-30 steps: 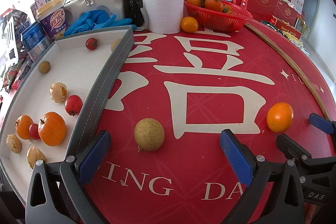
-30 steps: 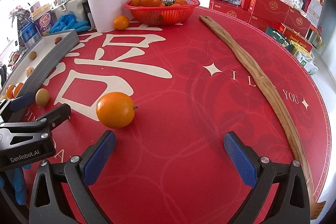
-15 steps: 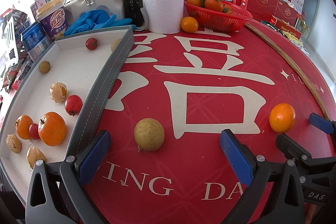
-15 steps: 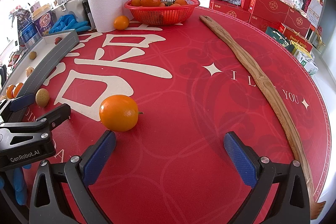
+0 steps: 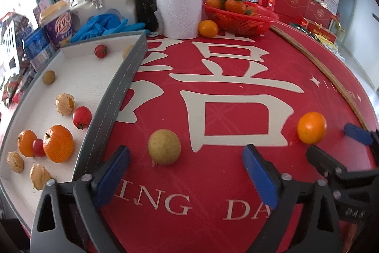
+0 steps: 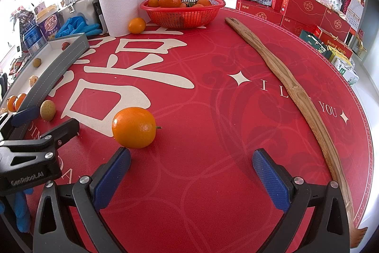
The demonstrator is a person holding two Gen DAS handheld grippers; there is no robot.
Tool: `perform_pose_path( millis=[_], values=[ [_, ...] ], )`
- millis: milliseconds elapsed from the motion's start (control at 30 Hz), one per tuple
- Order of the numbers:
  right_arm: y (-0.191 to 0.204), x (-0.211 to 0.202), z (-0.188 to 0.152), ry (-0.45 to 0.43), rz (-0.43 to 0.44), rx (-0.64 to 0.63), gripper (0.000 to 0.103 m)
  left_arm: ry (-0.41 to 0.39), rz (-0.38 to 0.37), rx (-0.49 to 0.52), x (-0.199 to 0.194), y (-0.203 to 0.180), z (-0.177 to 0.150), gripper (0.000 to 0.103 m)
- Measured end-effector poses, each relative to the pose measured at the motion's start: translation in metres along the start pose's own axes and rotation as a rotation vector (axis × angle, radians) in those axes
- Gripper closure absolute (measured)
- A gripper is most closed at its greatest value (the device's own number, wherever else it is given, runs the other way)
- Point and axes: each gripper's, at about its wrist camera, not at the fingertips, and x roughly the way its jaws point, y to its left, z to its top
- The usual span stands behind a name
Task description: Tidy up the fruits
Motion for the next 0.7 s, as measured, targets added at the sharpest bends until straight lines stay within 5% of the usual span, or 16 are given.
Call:
perform_pose_path(
  millis=[133, 167, 200, 467, 533, 600, 700],
  values=[
    [0.000, 0.000, 0.000, 0.000, 0.000, 0.000, 0.000, -0.022, -0.064, 0.030, -0.007, -0.003, -0.004, 0.047],
    [0.000, 0.000, 0.000, 0.000, 0.000, 0.000, 0.000, -0.029, -0.070, 0.040, -0.009, -0.003, -0.004, 0.067],
    [0.000, 0.000, 0.000, 0.000, 0.000, 0.000, 0.000, -0.031, -0.076, 0.046, -0.010, -0.002, -0.005, 0.073],
    [0.001, 0.000, 0.001, 0.001, -0.003, 0.002, 0.000, -0.032, -0.070, 0.034, -0.012, 0.004, -0.007, 0.072],
    [0.004, 0.000, 0.001, 0.001, 0.009, -0.015, 0.000, -0.031, -0.063, 0.034, -0.012, 0.004, -0.007, 0.064],
    [0.010, 0.002, 0.004, 0.001, 0.030, -0.042, 0.000, -0.025, -0.053, 0.024, -0.010, 0.005, -0.005, 0.040],
    [0.019, 0.006, 0.010, 0.001, 0.057, -0.078, 0.000, -0.021, -0.064, 0.011, -0.006, 0.009, -0.002, 0.038]
  ],
)
